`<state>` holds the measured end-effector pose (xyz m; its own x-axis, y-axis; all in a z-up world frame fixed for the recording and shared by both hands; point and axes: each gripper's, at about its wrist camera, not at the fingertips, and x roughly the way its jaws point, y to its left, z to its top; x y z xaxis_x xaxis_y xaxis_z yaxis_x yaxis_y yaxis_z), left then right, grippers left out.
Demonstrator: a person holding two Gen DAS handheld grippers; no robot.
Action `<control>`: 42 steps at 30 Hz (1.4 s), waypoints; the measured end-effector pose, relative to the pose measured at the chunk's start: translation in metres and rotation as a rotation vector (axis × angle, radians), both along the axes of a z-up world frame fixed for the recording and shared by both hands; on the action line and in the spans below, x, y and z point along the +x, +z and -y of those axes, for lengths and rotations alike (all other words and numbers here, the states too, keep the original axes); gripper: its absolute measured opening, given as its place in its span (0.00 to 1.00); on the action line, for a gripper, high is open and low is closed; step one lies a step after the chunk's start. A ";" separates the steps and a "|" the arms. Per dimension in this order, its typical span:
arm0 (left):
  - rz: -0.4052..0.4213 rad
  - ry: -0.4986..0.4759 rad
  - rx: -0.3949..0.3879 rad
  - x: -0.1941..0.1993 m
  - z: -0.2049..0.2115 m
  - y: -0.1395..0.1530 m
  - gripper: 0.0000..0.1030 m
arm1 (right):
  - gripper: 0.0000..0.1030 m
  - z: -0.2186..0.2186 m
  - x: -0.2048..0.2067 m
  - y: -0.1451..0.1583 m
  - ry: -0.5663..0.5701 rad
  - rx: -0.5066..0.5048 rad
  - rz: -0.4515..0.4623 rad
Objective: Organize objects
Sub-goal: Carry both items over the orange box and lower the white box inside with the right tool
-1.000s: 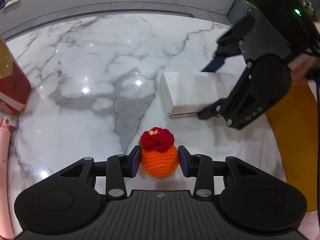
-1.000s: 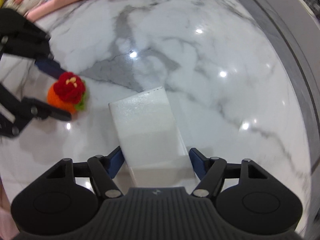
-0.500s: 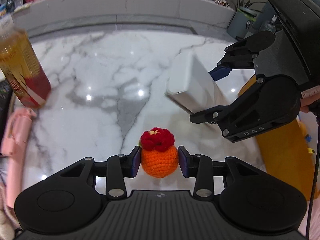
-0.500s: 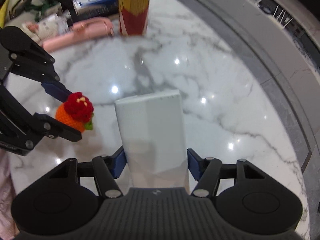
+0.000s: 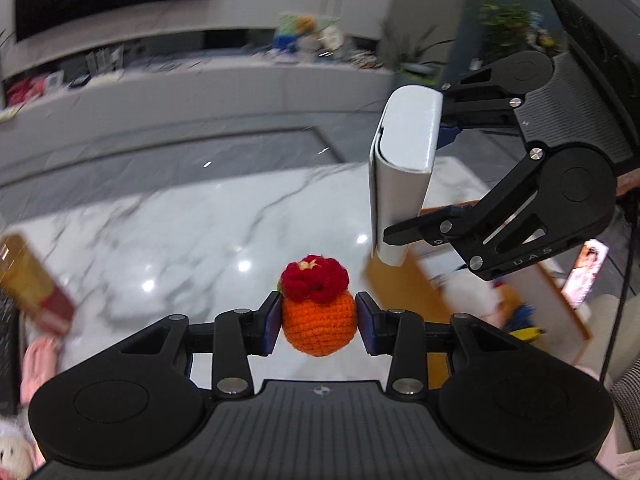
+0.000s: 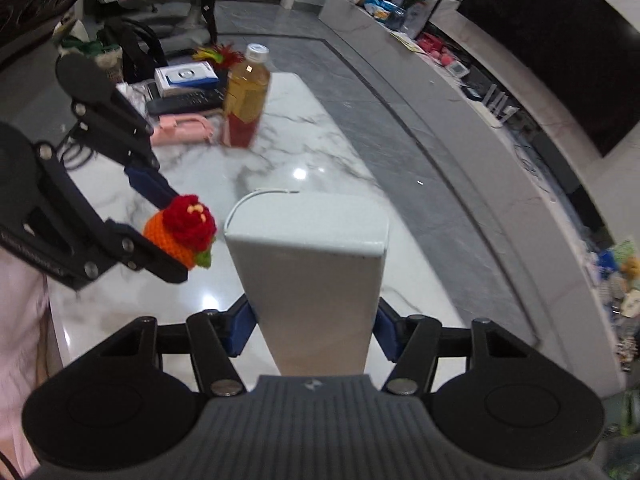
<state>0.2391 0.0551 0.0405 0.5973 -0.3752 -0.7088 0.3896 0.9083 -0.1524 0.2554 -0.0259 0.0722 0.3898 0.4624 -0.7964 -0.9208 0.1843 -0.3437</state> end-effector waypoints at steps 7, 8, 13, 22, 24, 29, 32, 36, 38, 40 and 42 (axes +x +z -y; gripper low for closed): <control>0.031 -0.145 -0.020 0.014 0.067 -0.002 0.44 | 0.61 0.070 0.010 0.003 -0.042 -0.157 0.045; 0.025 -0.160 -0.022 0.018 0.077 -0.005 0.44 | 0.61 0.079 0.013 -0.001 -0.045 -0.178 0.045; 0.005 -0.212 -0.014 0.037 0.113 -0.026 0.44 | 0.61 0.113 0.032 -0.038 -0.059 -0.267 0.050; -0.020 -0.248 0.032 0.057 0.148 -0.050 0.44 | 0.61 0.132 0.069 -0.108 -0.013 -0.418 0.042; -0.026 -0.256 0.036 0.060 0.152 -0.053 0.44 | 0.61 0.133 0.077 -0.120 0.000 -0.434 0.036; -0.039 -0.278 0.055 0.063 0.160 -0.062 0.44 | 0.61 0.132 0.089 -0.139 -0.001 -0.457 0.007; -0.049 -0.289 0.060 0.066 0.164 -0.067 0.44 | 0.61 0.135 0.092 -0.148 0.003 -0.451 -0.013; -0.056 -0.289 0.062 0.070 0.167 -0.075 0.44 | 0.61 0.135 0.101 -0.146 -0.011 -0.377 -0.020; -0.058 -0.284 0.061 0.071 0.166 -0.077 0.44 | 0.61 0.135 0.103 -0.148 -0.011 -0.356 -0.020; -0.063 -0.278 0.063 0.074 0.164 -0.078 0.44 | 0.61 0.132 0.102 -0.155 0.009 -0.349 -0.023; -0.069 -0.275 0.072 0.076 0.162 -0.080 0.44 | 0.61 0.130 0.099 -0.166 0.037 -0.358 -0.018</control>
